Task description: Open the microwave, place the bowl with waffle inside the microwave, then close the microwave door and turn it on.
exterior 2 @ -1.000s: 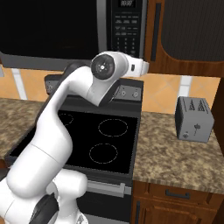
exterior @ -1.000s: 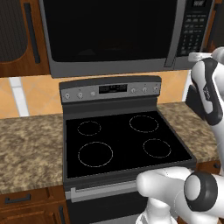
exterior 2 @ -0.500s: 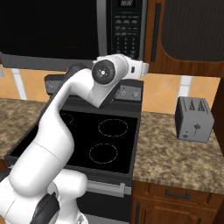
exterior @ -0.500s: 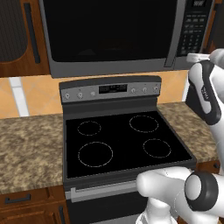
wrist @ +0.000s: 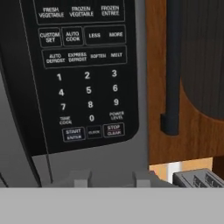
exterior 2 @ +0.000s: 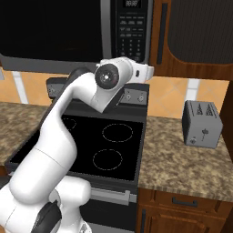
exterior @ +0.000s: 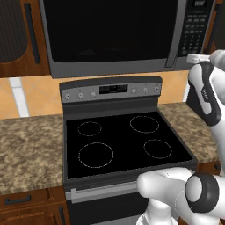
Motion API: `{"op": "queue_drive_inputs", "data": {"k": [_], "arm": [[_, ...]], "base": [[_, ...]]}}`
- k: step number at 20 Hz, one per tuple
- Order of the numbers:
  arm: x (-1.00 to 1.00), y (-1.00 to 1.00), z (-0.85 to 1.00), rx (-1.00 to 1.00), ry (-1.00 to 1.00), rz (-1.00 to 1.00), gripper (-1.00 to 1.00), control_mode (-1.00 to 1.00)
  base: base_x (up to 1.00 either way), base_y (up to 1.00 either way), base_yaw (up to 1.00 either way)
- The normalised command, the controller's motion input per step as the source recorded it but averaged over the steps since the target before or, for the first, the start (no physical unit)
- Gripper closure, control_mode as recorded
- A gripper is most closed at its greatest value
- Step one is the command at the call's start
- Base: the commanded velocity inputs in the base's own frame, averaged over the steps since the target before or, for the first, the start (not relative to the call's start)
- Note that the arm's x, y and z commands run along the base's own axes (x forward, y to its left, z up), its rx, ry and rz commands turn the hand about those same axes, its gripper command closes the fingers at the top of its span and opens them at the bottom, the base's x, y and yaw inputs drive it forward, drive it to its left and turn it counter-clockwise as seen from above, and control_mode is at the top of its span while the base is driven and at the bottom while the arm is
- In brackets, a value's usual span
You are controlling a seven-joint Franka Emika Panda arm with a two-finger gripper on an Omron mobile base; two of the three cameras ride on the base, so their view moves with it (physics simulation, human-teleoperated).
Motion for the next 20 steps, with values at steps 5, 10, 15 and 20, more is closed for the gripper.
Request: {"op": "queue_drive_inputs", "data": {"k": [5, 10, 15, 20], "arm": [[0.00, 0.30, 0.01, 0.00, -0.03, 0.00, 1.00, -1.00], [0.09, 0.36, 0.14, 0.00, -0.06, 0.06, 1.00, -1.00], [0.25, 0.06, 0.00, 0.00, 0.00, 0.10, 1.00, -1.00], [0.16, -0.15, 0.00, 0.00, 0.00, 0.07, 1.00, -1.00]], "base": [[0.00, 0.00, 0.00], [0.00, 0.00, 0.00], [0.00, 0.00, 0.00], [0.00, 0.00, 0.00]]}}
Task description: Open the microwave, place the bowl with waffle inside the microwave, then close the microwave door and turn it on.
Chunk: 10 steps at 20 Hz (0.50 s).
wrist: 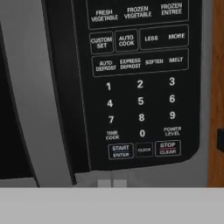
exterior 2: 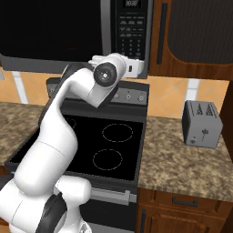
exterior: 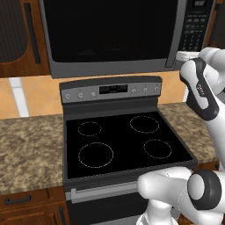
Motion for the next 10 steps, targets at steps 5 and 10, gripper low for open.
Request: {"op": "queue_drive_inputs", "data": {"k": [5, 10], "arm": [[0.08, -0.09, 0.00, 0.00, 0.00, 0.01, 1.00, -1.00], [0.03, 0.11, 0.00, 0.00, 0.00, 0.00, 1.00, -1.00]], "base": [[0.00, 0.00, 0.00], [0.00, 0.00, 0.00]]}}
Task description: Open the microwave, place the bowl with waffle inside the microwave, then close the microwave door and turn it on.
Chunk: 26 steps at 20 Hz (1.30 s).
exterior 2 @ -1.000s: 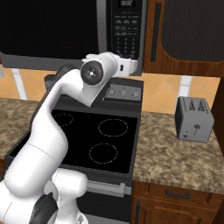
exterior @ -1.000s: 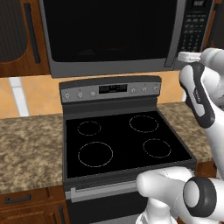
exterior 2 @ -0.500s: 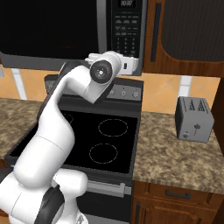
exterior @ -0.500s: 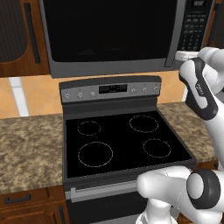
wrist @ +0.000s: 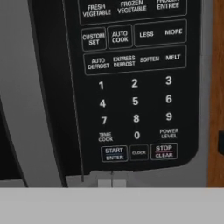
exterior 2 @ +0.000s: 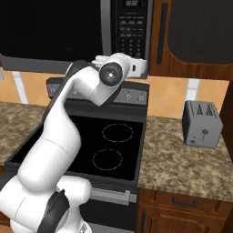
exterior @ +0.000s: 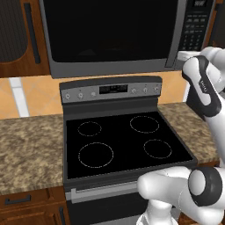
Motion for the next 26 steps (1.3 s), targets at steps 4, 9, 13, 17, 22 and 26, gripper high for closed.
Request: {"op": "queue_drive_inputs", "data": {"k": [4, 9, 13, 17, 22, 26], "arm": [[0.14, 0.06, 0.00, 0.00, 0.00, 0.00, 1.00, -1.00], [0.18, 0.00, 0.00, 0.00, 0.00, 0.00, 1.00, -1.00], [0.22, 0.00, 0.00, 0.00, 0.00, 0.00, 1.00, -1.00], [0.26, 0.00, -0.03, 0.00, 0.00, 0.00, 1.00, -1.00], [0.13, -0.03, -0.17, 0.00, 0.00, 0.00, 1.00, -1.00], [0.14, -0.04, -0.11, 0.00, 0.00, 0.00, 1.00, -1.00]], "base": [[0.00, 0.00, 0.00], [0.00, 0.00, 0.00], [0.00, 0.00, 0.00], [0.00, 0.00, 0.00], [0.00, 0.00, 0.00], [0.00, 0.00, 0.00]]}}
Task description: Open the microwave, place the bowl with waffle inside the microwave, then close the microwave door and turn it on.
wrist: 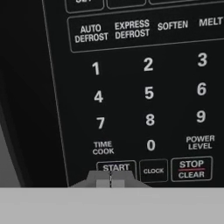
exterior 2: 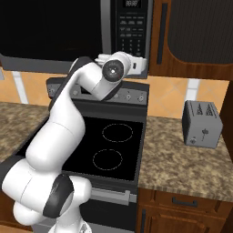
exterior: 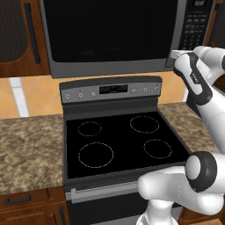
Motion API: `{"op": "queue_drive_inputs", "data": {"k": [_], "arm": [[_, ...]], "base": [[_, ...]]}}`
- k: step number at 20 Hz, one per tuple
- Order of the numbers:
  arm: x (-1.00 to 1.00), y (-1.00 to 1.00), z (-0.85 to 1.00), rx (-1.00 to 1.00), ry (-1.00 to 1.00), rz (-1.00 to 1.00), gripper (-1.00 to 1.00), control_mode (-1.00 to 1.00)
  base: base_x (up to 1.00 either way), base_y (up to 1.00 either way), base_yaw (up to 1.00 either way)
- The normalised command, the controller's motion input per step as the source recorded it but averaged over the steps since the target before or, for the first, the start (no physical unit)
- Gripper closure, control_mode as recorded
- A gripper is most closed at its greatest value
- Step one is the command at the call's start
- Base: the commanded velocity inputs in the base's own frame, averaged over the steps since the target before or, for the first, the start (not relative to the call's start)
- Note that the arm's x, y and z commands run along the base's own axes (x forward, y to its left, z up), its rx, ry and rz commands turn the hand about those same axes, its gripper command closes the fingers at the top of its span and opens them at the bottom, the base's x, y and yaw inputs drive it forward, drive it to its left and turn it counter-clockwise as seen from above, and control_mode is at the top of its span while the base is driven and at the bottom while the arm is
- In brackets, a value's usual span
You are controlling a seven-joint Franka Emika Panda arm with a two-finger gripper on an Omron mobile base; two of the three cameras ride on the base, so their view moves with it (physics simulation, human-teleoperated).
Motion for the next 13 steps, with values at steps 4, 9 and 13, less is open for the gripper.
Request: {"op": "queue_drive_inputs", "data": {"k": [4, 9, 13], "arm": [[0.32, -0.01, 0.00, 0.00, 0.01, 0.00, 1.00, -1.00], [0.70, -0.01, -0.01, 0.00, 0.00, 0.01, 1.00, -1.00], [0.94, -0.07, -0.07, 0.00, 0.00, 0.03, 1.00, -1.00]], "base": [[0.00, 0.00, 0.00], [0.00, 0.00, 0.00], [0.00, 0.00, 0.00]]}}
